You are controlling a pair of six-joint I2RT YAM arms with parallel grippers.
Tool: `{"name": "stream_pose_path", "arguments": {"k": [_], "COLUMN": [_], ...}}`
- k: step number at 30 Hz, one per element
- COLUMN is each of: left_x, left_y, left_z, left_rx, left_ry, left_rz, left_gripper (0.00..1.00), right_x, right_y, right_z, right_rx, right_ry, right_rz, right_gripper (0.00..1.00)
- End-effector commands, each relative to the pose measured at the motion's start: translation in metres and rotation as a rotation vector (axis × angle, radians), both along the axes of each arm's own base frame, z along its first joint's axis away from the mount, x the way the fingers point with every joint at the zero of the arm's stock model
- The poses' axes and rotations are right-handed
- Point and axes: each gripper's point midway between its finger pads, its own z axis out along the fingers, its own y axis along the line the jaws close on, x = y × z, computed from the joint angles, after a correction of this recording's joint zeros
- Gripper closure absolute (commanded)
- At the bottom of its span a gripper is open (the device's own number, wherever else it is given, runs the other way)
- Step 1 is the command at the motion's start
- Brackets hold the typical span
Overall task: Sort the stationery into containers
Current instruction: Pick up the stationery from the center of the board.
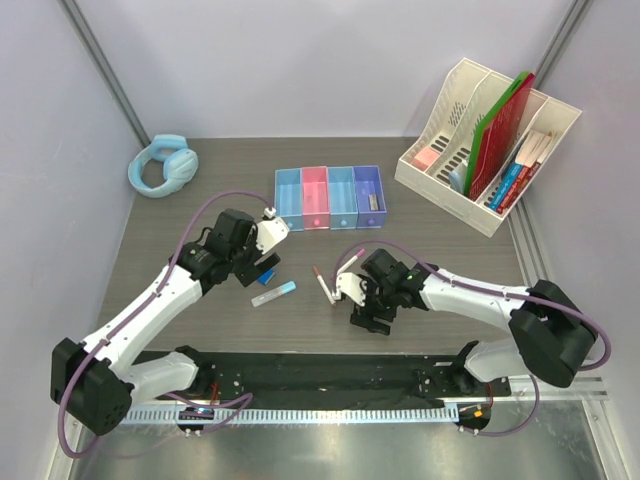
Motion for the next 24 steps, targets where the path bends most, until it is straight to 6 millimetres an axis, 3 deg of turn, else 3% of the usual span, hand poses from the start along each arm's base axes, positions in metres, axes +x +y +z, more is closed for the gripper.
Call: {"name": "stream_pose_path", "arguments": {"k": [1, 7, 14, 16, 22, 24], "left_x": [0.003, 0.002, 0.0, 0.0, -0.002, -0.002], "left_y": [-0.001, -0.002, -0.001, -0.001, 0.002, 0.002], "left_z": [0.012, 0.012, 0.012, 0.012, 0.015, 0.015], "left_rx": [-0.011, -0.02, -0.021, -0.023, -0.017, -0.016], "left_ry": [-0.037, -0.037, -0.038, -0.038, -0.046, -0.048], "left_rz": [-0.007, -0.006, -0.004, -0.005, -0.004, -0.004], "left_gripper": [0.1, 0.1, 0.1, 0.1, 0.1, 0.1], "right_x": [0.011, 0.01, 0.009, 0.009, 0.005, 0.005], "right_y": [0.004, 0.003, 0.002, 0.002, -0.006, -0.007], "right_z": [-0.006, -0.016, -0.018, -0.016, -0.01, -0.009], "right_rx": [-0.009, -0.038, -0.051, -0.048, -0.072, -0.076], "right_ry": [-0.042, -0.028, -0.017, -0.018, -0.019, -0.017], "right_rz": [-0.02, -0.018, -0.025, -0.026, -0.01, -0.009], "right_gripper": [0.23, 0.29, 0.58, 0.58, 0.41, 0.4]}}
